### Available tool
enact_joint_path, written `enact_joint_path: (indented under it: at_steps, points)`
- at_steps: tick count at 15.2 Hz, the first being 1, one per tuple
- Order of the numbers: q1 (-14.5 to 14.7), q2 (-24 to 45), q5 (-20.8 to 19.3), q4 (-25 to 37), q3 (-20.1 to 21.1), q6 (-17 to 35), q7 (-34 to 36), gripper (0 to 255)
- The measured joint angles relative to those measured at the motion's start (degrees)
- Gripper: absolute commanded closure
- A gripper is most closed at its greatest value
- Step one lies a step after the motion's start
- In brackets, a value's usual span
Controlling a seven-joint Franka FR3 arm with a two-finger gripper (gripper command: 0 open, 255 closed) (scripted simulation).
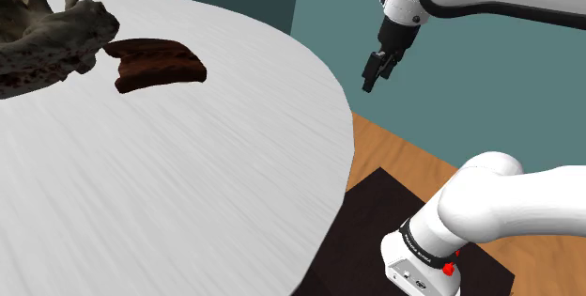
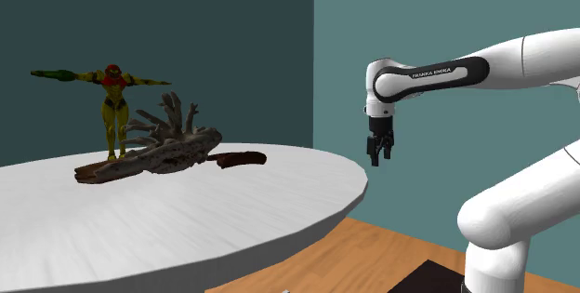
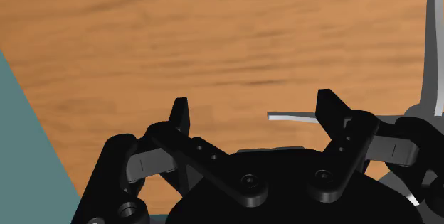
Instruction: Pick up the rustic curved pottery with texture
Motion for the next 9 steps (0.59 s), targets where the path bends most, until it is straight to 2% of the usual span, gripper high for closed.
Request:
enact_joint_path:
  at_steps: [3,9]
  points:
    - [0.8,1.3,-0.3,1.0,1.0,1.3,-0.5,0]
    - [3.8,8.4,-3.0,7.5,5.3,6.1,-3.1,0]
